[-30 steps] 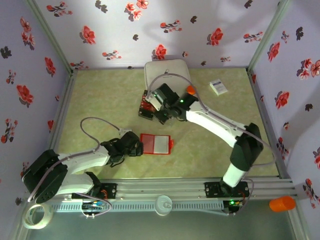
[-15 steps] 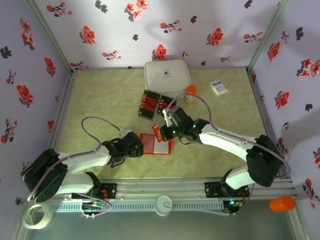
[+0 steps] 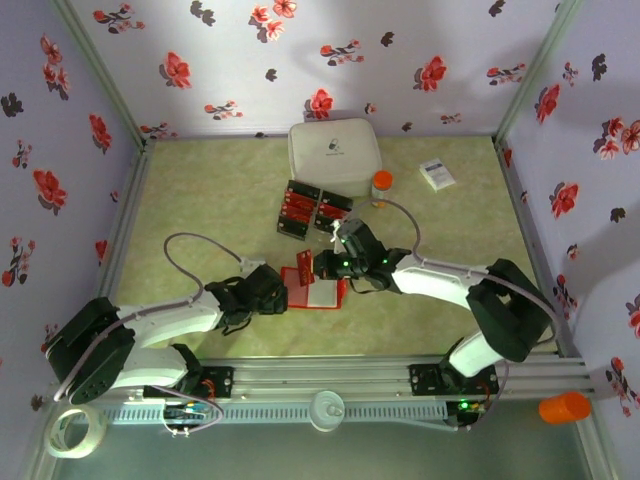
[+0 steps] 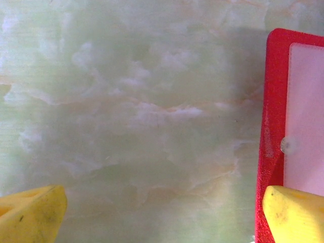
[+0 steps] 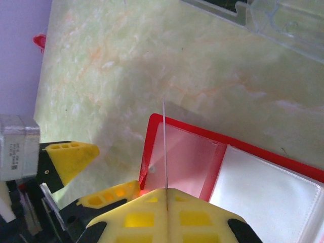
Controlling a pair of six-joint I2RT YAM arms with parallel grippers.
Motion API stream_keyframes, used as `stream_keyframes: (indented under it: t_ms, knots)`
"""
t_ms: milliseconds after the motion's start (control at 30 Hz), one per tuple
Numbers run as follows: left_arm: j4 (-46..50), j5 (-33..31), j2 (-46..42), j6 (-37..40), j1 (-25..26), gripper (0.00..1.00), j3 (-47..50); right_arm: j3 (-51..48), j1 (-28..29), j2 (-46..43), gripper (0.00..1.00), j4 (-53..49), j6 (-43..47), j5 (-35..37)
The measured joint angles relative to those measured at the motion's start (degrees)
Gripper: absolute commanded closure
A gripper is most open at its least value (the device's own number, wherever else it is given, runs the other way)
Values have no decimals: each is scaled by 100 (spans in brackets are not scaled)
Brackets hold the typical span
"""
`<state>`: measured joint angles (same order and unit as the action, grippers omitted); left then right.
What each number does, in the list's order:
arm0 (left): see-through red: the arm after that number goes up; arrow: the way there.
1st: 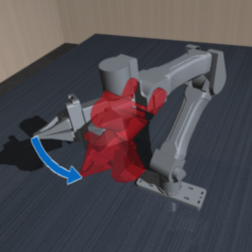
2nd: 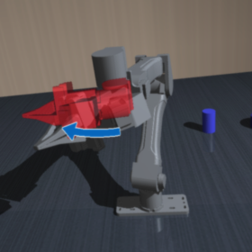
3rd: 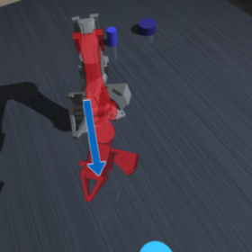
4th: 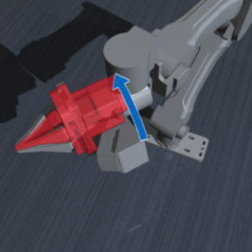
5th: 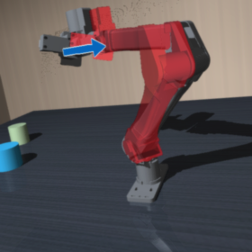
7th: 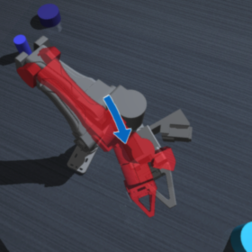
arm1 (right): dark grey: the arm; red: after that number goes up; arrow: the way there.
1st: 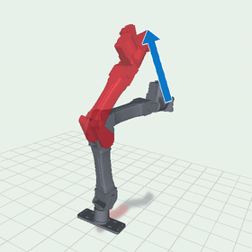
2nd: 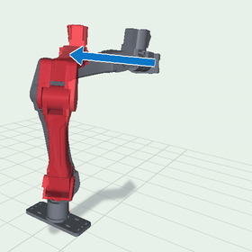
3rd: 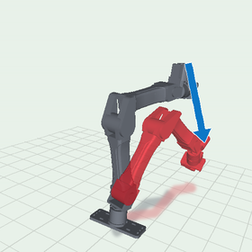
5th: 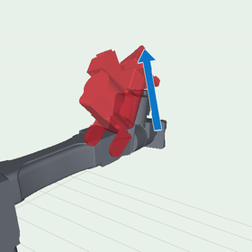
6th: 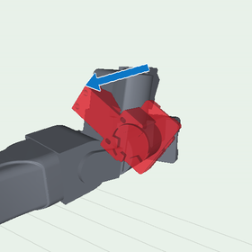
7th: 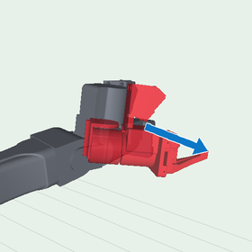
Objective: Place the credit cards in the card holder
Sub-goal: Insert the credit card into the card slot.
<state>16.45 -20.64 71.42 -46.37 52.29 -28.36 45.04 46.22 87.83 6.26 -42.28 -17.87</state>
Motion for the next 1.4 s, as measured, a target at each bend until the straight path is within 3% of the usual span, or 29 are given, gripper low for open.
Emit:
stream_keyframes:
  t_ms: [567, 1033, 1400]
  knots:
    - [247, -44, -382, 31, 11, 0, -321, -120, -50, 597, 100, 354, -153, -192]
    - [2, -81, 573, 334, -157, 0, -706, -214, -61, 590, 100, 468, -210, -210]
    - [-227, -79, 719, 326, -186, 0, -518, -610, -323, -337, 100, 450, -348, -181]
